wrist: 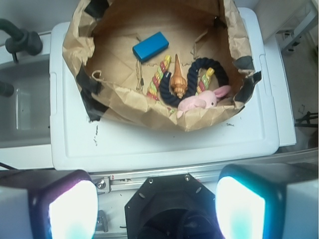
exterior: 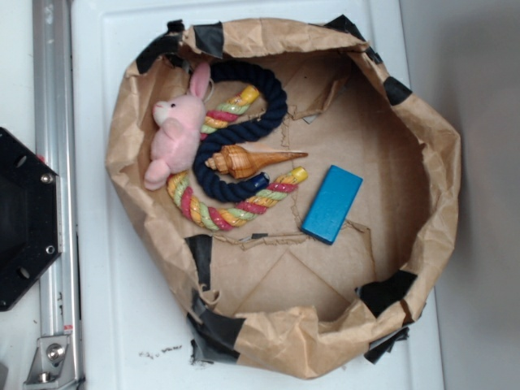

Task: Grab the blue block.

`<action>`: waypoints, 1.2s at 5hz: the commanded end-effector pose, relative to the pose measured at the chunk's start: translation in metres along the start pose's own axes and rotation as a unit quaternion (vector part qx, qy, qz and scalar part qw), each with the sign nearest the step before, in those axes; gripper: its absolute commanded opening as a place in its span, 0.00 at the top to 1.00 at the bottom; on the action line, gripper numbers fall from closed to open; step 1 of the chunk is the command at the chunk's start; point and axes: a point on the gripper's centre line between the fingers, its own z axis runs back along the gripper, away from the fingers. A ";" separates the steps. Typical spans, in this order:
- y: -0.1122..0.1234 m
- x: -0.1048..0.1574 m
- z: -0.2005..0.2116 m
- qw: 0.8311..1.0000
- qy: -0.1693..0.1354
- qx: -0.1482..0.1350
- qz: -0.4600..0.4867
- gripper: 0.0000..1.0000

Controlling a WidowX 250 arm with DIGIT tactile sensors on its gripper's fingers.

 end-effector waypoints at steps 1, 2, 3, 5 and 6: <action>0.000 0.000 0.000 1.000 0.000 0.000 0.000 0.00; 0.005 0.046 -0.039 0.992 0.025 0.008 0.126 0.00; 0.016 0.094 -0.058 0.968 -0.041 0.035 0.245 0.00; 0.008 0.184 -0.130 0.934 -0.085 0.044 0.345 0.00; 0.016 0.201 -0.170 0.935 -0.078 0.024 0.344 0.00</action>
